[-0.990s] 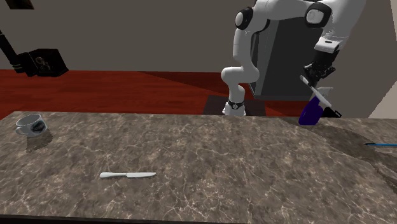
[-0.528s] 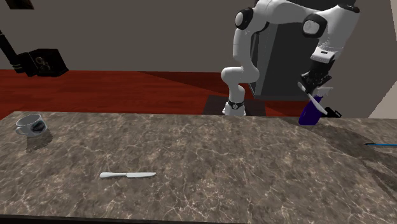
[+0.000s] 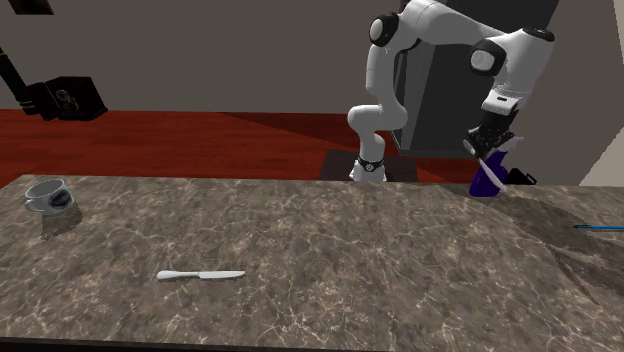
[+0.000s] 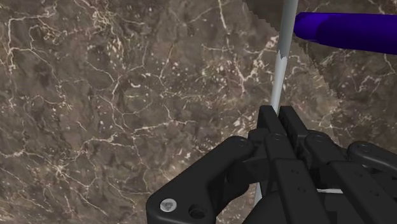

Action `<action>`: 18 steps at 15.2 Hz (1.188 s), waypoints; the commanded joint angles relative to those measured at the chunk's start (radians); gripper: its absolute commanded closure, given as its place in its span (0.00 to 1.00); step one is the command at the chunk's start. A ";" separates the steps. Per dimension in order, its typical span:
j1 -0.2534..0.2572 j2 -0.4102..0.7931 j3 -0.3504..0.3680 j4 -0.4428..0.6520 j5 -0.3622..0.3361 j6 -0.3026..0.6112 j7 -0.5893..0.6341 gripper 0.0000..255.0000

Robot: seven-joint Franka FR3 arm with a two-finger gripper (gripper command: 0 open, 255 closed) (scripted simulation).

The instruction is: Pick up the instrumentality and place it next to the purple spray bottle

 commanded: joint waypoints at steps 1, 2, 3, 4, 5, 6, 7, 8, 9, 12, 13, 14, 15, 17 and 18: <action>0.001 0.002 0.004 -0.027 0.002 0.029 0.000 1.00; 0.002 0.003 0.006 -0.040 0.003 0.043 -0.001 1.00; 0.002 0.004 0.008 -0.052 0.004 0.056 -0.001 1.00; 0.003 0.005 0.010 -0.064 0.005 0.070 -0.002 1.00; 0.003 0.007 0.012 -0.076 0.006 0.084 -0.002 1.00; 0.004 0.009 0.015 -0.088 0.006 0.097 -0.002 1.00; 0.004 0.012 0.017 -0.099 0.007 0.111 -0.002 1.00; 0.005 0.014 0.019 -0.110 0.008 0.125 -0.002 1.00; 0.005 0.017 0.021 -0.122 0.008 0.139 -0.002 1.00; 0.006 0.027 0.028 -0.154 0.010 0.181 -0.002 1.00; 0.006 0.031 0.031 -0.164 0.010 0.195 -0.002 1.00; 0.006 0.035 0.034 -0.174 0.010 0.209 -0.002 1.00; 0.006 0.039 0.036 -0.184 0.010 0.223 -0.001 1.00; 0.006 0.049 0.041 -0.204 0.010 0.252 0.000 1.00; 0.006 0.054 0.044 -0.213 0.010 0.266 0.001 1.00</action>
